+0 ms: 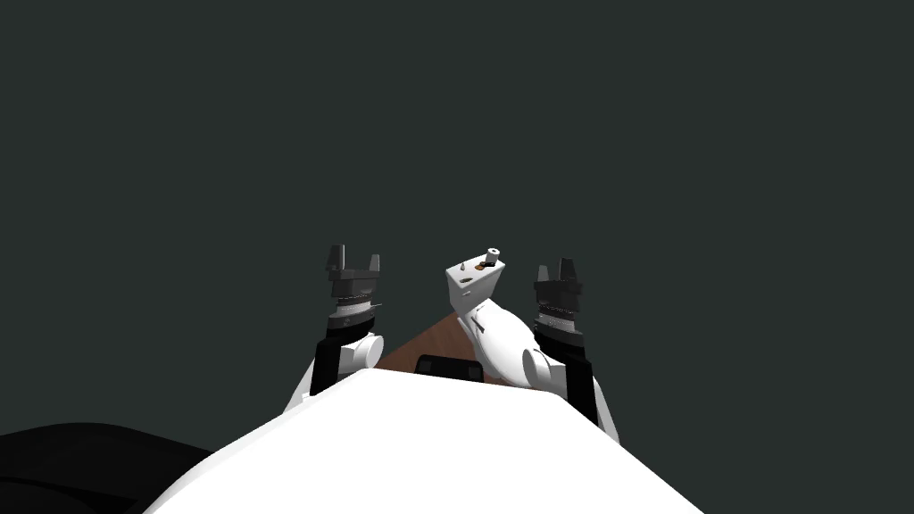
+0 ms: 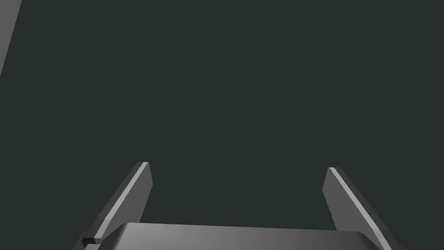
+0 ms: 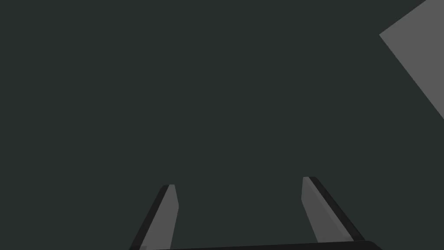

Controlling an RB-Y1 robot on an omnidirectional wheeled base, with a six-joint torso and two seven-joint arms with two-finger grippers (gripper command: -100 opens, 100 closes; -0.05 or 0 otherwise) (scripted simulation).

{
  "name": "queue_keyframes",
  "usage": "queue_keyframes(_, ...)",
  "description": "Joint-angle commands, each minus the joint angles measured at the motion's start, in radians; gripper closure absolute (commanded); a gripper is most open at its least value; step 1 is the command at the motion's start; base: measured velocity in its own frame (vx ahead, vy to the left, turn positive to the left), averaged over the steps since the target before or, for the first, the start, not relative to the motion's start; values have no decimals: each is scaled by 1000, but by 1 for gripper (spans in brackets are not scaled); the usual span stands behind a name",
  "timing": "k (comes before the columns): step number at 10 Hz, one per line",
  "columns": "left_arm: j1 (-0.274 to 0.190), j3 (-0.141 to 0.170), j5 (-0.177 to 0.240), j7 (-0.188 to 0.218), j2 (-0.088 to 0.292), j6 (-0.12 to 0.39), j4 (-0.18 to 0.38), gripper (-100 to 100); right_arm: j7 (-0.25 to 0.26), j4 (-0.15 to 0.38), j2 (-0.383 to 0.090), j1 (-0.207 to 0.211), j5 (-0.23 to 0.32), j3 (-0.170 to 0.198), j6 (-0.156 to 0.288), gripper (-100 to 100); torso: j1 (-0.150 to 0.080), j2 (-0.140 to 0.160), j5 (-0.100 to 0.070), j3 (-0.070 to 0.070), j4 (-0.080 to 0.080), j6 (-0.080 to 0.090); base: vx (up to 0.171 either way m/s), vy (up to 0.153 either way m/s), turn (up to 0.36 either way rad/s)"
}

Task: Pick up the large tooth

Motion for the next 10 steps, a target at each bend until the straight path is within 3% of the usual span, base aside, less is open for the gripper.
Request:
queue_keyframes(1,0,0,0,0,0,0,0,0,4,11,-28,10,5,1,0,-100,0,0,0,0,0,0,26,-24,107)
queue_keyframes(5,0,0,0,0,0,0,0,0,29,82,-113,66,35,8,-2,-100,-7,-6,-2,-3,-1,0,42,-76,215)
queue_keyframes(10,0,0,0,0,0,0,0,0,29,82,-113,66,35,8,-2,-100,0,-1,0,-1,0,0,-6,-6,20)
